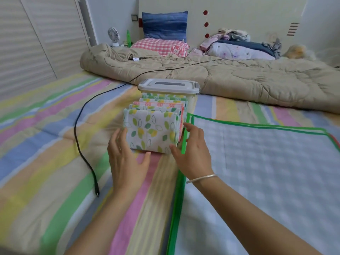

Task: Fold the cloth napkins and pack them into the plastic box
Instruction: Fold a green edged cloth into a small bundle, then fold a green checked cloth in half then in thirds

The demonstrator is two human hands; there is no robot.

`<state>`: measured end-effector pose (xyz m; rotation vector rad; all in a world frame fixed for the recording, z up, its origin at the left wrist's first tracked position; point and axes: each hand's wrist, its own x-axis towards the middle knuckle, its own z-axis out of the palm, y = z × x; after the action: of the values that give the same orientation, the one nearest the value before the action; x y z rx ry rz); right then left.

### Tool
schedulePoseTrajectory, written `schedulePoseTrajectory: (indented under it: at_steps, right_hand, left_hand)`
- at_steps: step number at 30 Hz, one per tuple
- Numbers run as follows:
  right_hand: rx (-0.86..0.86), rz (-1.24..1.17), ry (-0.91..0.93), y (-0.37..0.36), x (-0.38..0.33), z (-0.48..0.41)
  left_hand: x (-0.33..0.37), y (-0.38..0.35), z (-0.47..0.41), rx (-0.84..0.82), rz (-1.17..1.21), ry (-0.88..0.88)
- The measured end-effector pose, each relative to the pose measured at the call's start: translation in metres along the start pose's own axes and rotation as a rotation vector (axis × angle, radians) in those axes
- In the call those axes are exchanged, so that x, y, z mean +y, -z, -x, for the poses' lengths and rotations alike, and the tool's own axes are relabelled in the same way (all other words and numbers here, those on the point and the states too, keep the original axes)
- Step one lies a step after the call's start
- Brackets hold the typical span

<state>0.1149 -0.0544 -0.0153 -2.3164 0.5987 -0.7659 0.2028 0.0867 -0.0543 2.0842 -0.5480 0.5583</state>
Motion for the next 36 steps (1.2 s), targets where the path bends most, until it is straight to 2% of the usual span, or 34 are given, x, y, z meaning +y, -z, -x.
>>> schedulePoseTrajectory:
  at_steps: [2, 3, 7, 9, 12, 14, 16, 19, 24, 28, 34, 36]
  right_hand:
    - [-0.097, 0.054, 0.035, 0.022, 0.007, 0.021]
    - [-0.169, 0.095, 0.052, 0.036, 0.013, 0.034]
    - [-0.417, 0.247, 0.042, 0.098, 0.045, 0.093]
    - [-0.504, 0.291, 0.015, 0.129, 0.062, 0.123]
    - [-0.637, 0.332, 0.059, 0.175, 0.086, 0.161]
    - [-0.713, 0.362, 0.167, 0.199, 0.097, 0.181]
    - [-0.761, 0.396, 0.219, 0.216, 0.102, 0.196]
    - [-0.721, 0.371, 0.194, 0.233, 0.110, 0.207]
    - [-0.672, 0.346, 0.113, 0.252, 0.114, 0.212]
    - [-0.732, 0.418, 0.109, 0.253, 0.113, 0.222]
    - [-0.680, 0.265, -0.043, 0.263, 0.111, 0.222]
    - [-0.709, 0.269, -0.064, 0.272, 0.099, 0.216]
  left_hand:
    - [0.028, 0.011, 0.022, -0.049, 0.065, -0.089]
    - [0.044, 0.017, 0.035, -0.136, 0.101, -0.127]
    - [0.102, 0.034, 0.087, -0.743, 0.234, -0.188]
    - [0.123, 0.035, 0.110, -0.956, 0.258, -0.228]
    - [0.143, 0.036, 0.134, -1.157, 0.142, -0.368]
    - [0.151, 0.038, 0.144, -1.261, -0.073, -0.490]
    - [0.161, 0.042, 0.149, -1.313, -0.237, -0.593]
    - [0.172, 0.042, 0.151, -1.329, -0.314, -0.658]
    - [0.173, 0.039, 0.144, -1.374, -0.304, -0.606]
    - [0.174, 0.042, 0.139, -1.415, -0.286, -0.552]
    - [0.180, 0.046, 0.125, -1.430, -0.062, -0.368]
    - [0.190, 0.052, 0.117, -1.495, -0.047, -0.320]
